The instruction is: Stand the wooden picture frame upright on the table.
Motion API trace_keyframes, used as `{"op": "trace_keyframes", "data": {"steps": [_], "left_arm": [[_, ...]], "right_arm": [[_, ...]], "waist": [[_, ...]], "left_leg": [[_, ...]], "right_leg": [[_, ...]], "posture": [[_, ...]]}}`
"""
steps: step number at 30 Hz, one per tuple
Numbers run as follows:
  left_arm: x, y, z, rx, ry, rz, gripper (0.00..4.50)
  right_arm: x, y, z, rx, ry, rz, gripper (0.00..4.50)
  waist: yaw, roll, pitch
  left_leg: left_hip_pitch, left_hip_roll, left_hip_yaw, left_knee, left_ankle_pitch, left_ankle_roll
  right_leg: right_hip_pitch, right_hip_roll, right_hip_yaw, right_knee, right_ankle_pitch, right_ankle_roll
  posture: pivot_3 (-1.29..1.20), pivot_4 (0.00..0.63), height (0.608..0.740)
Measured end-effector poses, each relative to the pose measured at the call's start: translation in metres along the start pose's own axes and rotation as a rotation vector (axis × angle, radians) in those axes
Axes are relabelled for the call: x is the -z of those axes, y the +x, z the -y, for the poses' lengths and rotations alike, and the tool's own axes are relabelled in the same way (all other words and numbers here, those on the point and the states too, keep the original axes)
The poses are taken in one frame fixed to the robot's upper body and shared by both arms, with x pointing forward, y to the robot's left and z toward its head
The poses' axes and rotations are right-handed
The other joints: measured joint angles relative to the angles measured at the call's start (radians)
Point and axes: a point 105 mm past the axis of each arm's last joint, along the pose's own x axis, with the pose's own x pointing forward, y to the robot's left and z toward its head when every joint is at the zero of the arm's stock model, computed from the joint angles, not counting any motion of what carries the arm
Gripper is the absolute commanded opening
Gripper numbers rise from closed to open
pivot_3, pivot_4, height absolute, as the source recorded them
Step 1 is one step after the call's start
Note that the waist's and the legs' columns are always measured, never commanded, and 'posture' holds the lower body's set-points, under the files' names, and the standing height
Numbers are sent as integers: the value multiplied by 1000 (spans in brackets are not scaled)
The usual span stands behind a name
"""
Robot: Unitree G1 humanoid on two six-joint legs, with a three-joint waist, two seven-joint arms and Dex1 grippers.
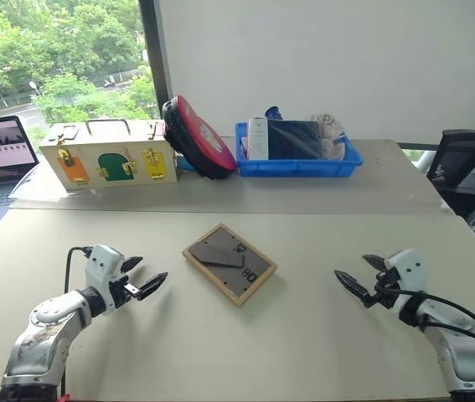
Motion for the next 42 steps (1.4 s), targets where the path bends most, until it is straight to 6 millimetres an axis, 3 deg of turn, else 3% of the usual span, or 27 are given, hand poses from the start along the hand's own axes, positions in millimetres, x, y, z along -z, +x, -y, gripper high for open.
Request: {"op": "trace_keyframes", "data": {"steps": [4, 7, 11, 16, 18, 20, 24, 27, 29, 31, 34, 36, 39, 42], "left_arm": [[-6, 0, 3, 55, -14, 15, 4500], [-20, -6, 7, 157, 2, 13, 4500], [-38, -32, 22, 371, -59, -59, 4500], [-56, -42, 30, 442, -46, -100, 4500], [-58, -40, 29, 430, -38, -100, 3979], [-58, -32, 24, 369, 3, -109, 3445], [-46, -14, 17, 264, 16, -143, 2006], [-35, 3, 26, 242, -9, -171, 1034], [-29, 14, 32, 225, -18, -189, 157], [-26, 21, 40, 217, -24, -197, 0], [-18, 33, 56, 226, 24, -245, 0], [-14, 42, 60, 208, 98, -275, 0], [-19, 58, 64, 181, 118, -252, 0], [-22, 68, 69, 192, 178, -260, 0]], "right_arm": [[-8, 2, 2, -24, 9, 2, 4483], [-48, 2, 1, -100, -121, 48, 4483], [-74, -7, -36, -426, -269, -3, 4483], [-95, -8, -49, -589, -357, -47, 4483], [-101, -3, -45, -584, -369, -43, 4241], [-103, 9, -39, -558, -366, -44, 3781], [-95, 36, -29, -498, -379, -62, 2409], [-87, 61, -34, -488, -387, -57, 1419], [-83, 76, -35, -479, -418, -65, 576], [-83, 88, -36, -476, -438, -58, 91], [-80, 104, -44, -489, -451, -56, 91], [-68, 110, -50, -511, -444, -87, 91], [-58, 116, -71, -580, -417, -93, 91], [-45, 109, -98, -682, -409, -98, 91]], "waist": [[-1, 0, 0], [-4, 0, 0], [-4, 0, 0], [-1, 0, 1], [0, 0, 1], [-1, 0, 1], [-3, 0, 1], [-3, -1, 2], [-2, 0, 2], [0, -1, 2], [0, -1, 2], [4, -1, 2], [9, -1, 2], [18, 0, 2]], "left_leg": [[0, 0, 0, 0, 0, 0], [0, 0, 0, 1, 0, 0], [0, 0, 0, -1, 0, 0], [0, 0, -1, 1, -1, 0], [0, 0, -1, 2, -1, 0], [0, 0, -1, 2, -1, 0], [-1, 0, 0, 2, -1, 0], [-2, 0, -1, 2, -1, 1], [-3, 0, -1, 2, -1, 1], [-4, 0, -2, 2, -1, 1], [-3, 0, -2, 2, -1, 1], [-2, 0, -3, 3, -1, 1], [-2, -1, -3, 5, -1, 1], [-3, -1, -4, 7, -1, 1]], "right_leg": [[0, 0, 0, 0, 0, 0], [0, 0, 0, 1, 0, 0], [0, 0, -1, 0, -2, -1], [1, -1, -2, -1, -2, 0], [0, -1, -2, -1, -3, 1], [0, -1, -2, -1, -2, 1], [0, -1, -2, 0, -1, -1], [-2, 0, -2, 0, -1, -1], [-2, 0, -2, 1, -1, -1], [-2, 0, -3, 1, -1, -1], [-1, 0, -3, 1, -1, -1], [0, 0, -4, 1, -1, -1], [1, 0, -4, 2, -1, 0], [2, 0, -4, 2, 0, 1]], "posture": [[0, 150, 717], [0, 150, 717], [0, 150, 717], [0, 150, 717], [0, 150, 717], [0, 150, 717], [0, 150, 717], [0, 150, 717], [0, 150, 717], [0, 150, 717], [0, 150, 717], [0, 150, 717], [0, 150, 717], [0, 150, 717]]}}
